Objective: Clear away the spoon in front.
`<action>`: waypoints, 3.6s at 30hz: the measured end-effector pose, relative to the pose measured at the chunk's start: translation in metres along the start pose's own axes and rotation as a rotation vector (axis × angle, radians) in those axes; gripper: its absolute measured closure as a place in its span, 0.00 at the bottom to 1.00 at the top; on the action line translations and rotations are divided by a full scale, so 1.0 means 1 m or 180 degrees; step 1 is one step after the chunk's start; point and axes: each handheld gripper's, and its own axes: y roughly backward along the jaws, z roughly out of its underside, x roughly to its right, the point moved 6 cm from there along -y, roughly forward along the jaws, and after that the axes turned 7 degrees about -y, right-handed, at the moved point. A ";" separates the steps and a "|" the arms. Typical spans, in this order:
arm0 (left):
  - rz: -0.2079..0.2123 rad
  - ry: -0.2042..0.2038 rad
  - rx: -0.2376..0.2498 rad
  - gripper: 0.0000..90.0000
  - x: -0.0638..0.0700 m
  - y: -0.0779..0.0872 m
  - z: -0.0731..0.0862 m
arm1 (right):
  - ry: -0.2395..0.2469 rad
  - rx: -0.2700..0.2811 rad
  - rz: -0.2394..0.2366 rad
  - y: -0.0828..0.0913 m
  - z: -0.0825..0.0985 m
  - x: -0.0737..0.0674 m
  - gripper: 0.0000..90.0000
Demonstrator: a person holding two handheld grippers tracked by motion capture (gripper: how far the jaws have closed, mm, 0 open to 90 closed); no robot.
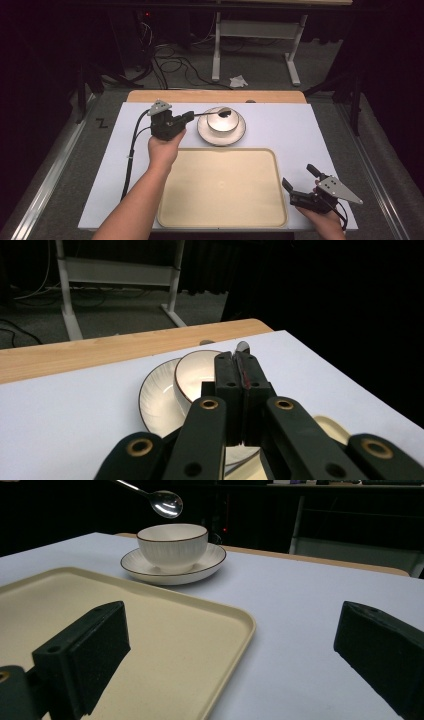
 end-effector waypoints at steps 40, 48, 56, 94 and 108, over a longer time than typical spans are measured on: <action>0.0262 0.0320 0.0067 1.00 0.022 0.104 0.098 | 0.0037 -0.0021 -0.0017 -0.001 0.000 -0.005 0.02; 0.0465 0.0580 0.0106 1.00 0.030 0.118 0.130 | 0.0037 -0.0038 -0.0021 -0.001 0.002 -0.004 0.02; 0.0631 0.0691 0.0095 1.00 0.032 0.112 0.134 | 0.0056 -0.0080 -0.0027 -0.004 0.004 -0.006 0.02; 0.0391 0.0931 -0.0500 0.96 0.020 0.094 0.172 | 0.0050 -0.0100 -0.0051 -0.004 0.005 -0.005 0.03; 0.0280 0.0843 -0.0402 0.67 0.020 0.098 0.165 | 0.0043 -0.0102 -0.0059 -0.004 0.005 -0.006 0.03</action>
